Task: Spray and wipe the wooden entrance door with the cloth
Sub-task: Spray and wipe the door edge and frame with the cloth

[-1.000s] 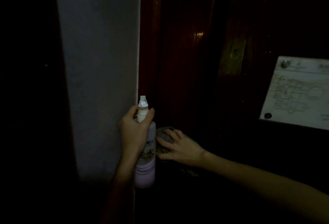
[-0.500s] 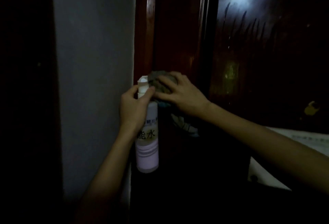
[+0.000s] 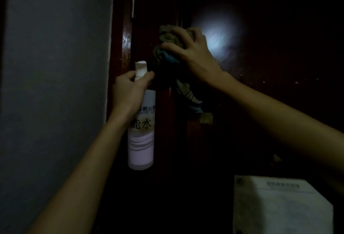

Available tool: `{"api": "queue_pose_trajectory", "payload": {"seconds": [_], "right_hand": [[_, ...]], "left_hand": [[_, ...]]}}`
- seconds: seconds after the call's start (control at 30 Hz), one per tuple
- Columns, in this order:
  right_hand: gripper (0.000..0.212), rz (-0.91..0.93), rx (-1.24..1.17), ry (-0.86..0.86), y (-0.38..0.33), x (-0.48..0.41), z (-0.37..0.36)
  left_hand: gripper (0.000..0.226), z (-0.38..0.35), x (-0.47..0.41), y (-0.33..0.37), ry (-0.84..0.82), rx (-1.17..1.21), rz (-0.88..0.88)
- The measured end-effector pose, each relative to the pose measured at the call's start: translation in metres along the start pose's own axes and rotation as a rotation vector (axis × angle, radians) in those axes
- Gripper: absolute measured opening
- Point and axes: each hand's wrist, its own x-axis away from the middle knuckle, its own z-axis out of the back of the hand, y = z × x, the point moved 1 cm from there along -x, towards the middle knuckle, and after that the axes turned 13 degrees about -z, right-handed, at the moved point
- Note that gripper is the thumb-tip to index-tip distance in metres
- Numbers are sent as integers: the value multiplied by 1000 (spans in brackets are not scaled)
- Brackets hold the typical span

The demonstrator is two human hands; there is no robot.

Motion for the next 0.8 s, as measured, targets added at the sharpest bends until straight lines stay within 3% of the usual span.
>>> {"api": "queue_pose_trajectory", "payload": {"seconds": [0.2,0.37,0.63,0.8], "right_hand": [[53,-178,-79,-66,64,23,14],[57,-274,-146,-56,67,46,2],[59,-184,-72,-53,48,95,-6],[65,-89,-55,-80,30,139,-5]], "left_hand": [[19,-29,11,1,-35,-1,-5],[24,-50,19,-4,-35,76,39],[27,-60,54,-20,-68,193,124],[17,-55,77,-15,-77,167,117]]}}
